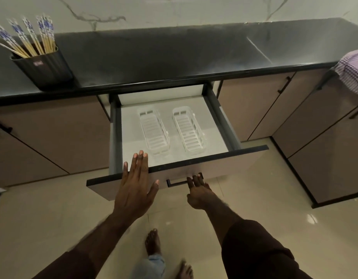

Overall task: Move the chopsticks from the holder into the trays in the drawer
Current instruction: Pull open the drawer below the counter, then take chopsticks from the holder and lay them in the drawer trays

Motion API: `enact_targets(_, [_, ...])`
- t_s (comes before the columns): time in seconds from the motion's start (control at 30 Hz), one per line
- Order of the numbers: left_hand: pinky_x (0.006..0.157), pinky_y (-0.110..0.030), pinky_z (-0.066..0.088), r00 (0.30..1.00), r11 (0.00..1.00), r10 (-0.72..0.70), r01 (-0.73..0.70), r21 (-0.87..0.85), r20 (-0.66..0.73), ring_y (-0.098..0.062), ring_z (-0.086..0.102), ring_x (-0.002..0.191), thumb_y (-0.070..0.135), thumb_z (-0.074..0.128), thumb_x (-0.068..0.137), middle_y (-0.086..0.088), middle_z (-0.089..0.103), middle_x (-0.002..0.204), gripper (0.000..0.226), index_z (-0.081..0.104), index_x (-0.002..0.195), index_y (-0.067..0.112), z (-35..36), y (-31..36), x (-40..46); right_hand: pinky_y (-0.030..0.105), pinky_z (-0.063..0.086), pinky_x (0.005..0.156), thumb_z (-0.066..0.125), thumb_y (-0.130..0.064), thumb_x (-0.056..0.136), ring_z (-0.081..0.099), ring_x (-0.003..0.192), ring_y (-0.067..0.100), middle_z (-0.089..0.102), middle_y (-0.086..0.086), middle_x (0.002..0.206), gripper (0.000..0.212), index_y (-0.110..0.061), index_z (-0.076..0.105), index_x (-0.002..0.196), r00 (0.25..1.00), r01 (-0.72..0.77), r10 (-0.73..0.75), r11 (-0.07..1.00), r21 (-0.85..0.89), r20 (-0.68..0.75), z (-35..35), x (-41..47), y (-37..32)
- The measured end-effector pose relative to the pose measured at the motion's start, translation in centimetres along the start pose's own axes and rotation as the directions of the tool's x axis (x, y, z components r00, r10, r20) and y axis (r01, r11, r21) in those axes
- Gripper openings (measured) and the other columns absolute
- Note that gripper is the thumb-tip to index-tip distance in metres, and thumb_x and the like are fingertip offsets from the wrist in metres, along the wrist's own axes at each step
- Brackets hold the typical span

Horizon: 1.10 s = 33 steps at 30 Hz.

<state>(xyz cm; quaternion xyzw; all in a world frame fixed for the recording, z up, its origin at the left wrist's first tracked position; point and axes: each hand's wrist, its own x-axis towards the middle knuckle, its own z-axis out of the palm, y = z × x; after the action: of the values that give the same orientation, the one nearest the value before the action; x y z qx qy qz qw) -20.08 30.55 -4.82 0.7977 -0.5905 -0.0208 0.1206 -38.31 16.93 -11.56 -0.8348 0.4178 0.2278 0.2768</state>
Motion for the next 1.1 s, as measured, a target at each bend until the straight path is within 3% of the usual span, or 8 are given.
enact_targets(0.13, [0.121, -0.044, -0.004, 1.0, 1.0, -0.007, 0.007, -0.005, 0.018, -0.02, -0.014, 0.149, 0.052, 0.022, 0.096, -0.006, -0.017, 0.16, 0.078, -0.018, 0.15, 0.013, -0.7, -0.2, -0.4, 0.048, -0.001, 0.122, 0.039, -0.021, 0.101, -0.015, 0.15, 0.03, -0.01, 0.012, 0.165, 0.069, -0.015, -0.001, 0.157, 0.998, -0.038, 0.037, 0.999, 0.035, 0.046, -1.4, -1.1, -1.9])
enact_targets(0.2, [0.121, -0.043, -0.005, 1.0, 1.0, -0.006, 0.006, -0.024, 0.014, -0.018, -0.016, 0.148, 0.052, 0.021, 0.096, -0.005, -0.02, 0.159, 0.078, -0.021, 0.149, 0.015, -1.5, -0.5, -0.1, 0.049, 0.015, 0.121, 0.04, -0.021, 0.101, 0.012, 0.15, 0.033, 0.016, 0.016, 0.163, 0.059, -0.011, 0.018, 0.155, 0.999, -0.039, 0.035, 0.995, 0.091, 0.039, -3.5, -1.6, -3.9])
enact_targets(0.27, [0.12, -0.039, -0.009, 1.0, 0.997, -0.004, 0.003, -0.071, -0.012, -0.015, -0.017, 0.148, 0.051, 0.022, 0.096, -0.004, -0.019, 0.16, 0.077, -0.019, 0.15, 0.015, -2.6, -0.8, 0.9, 0.046, 0.036, 0.112, 0.042, -0.022, 0.101, 0.043, 0.134, 0.033, 0.046, 0.019, 0.147, 0.045, -0.006, 0.044, 0.142, 1.0, 0.016, -0.015, 0.992, 0.124, -0.005, -6.8, -2.3, -6.2])
enact_targets(0.33, [0.118, -0.032, -0.016, 0.999, 0.994, -0.005, -0.001, -0.108, -0.054, -0.014, -0.016, 0.148, 0.048, 0.024, 0.096, -0.005, -0.015, 0.161, 0.075, -0.016, 0.15, 0.014, -4.1, -1.2, 2.3, 0.043, 0.043, 0.103, 0.042, -0.022, 0.101, 0.054, 0.122, 0.031, 0.058, 0.017, 0.134, 0.037, -0.003, 0.057, 0.13, 0.995, 0.088, -0.08, 0.987, 0.135, -0.064, -10.5, -3.1, -8.7])
enact_targets(0.53, [0.118, -0.032, -0.013, 0.983, 0.982, -0.007, -0.029, -0.187, -0.186, -0.014, -0.015, 0.148, 0.043, 0.027, 0.099, -0.003, -0.013, 0.162, 0.072, -0.012, 0.152, 0.015, -9.1, -4.7, 6.7, 0.041, 0.044, 0.104, 0.047, -0.025, 0.099, 0.056, 0.122, 0.029, 0.062, 0.01, 0.133, 0.035, -0.013, 0.063, 0.127, 0.917, 0.238, -0.147, 0.947, 0.214, -0.37, -19.5, -4.5, -16.1])
enact_targets(0.73, [0.12, -0.033, -0.009, 0.949, 0.949, 0.032, -0.127, -0.288, -0.313, -0.015, -0.01, 0.149, 0.042, 0.029, 0.099, -0.002, -0.008, 0.161, 0.07, -0.003, 0.153, 0.012, -16.1, -12.8, 9.9, 0.03, 0.052, 0.091, 0.054, -0.033, 0.096, 0.065, 0.102, 0.014, 0.072, -0.002, 0.115, 0.029, -0.02, 0.068, 0.118, 0.723, 0.379, -0.116, 0.891, 0.251, -0.681, -22.8, -3.6, -26.3])
enact_targets(0.97, [0.122, -0.044, 0.002, 0.902, 0.927, 0.088, -0.23, -0.297, -0.423, -0.02, 0.0, 0.15, 0.033, 0.04, 0.099, -0.011, 0.004, 0.162, 0.069, 0.008, 0.154, 0.006, -24.8, -24.3, 13.7, 0.029, 0.052, 0.09, 0.058, -0.035, 0.094, 0.066, 0.093, 0.009, 0.074, -0.005, 0.101, 0.025, -0.021, 0.069, 0.112, 0.575, 0.461, -0.098, 0.859, 0.223, -0.812, -26.8, -1.1, -38.8])
enact_targets(1.1, [0.122, -0.044, 0.005, 0.877, 0.922, 0.066, -0.237, -0.308, -0.476, -0.02, 0.003, 0.15, 0.032, 0.041, 0.098, -0.011, 0.008, 0.162, 0.069, 0.009, 0.153, 0.006, -27.7, -29.0, 15.5, 0.018, 0.048, 0.083, 0.06, -0.033, 0.094, 0.064, 0.088, 0.003, 0.074, -0.004, 0.102, 0.023, -0.02, 0.07, 0.111, 0.523, 0.487, -0.114, 0.853, 0.186, -0.844, -29.1, 0.9, -43.7])
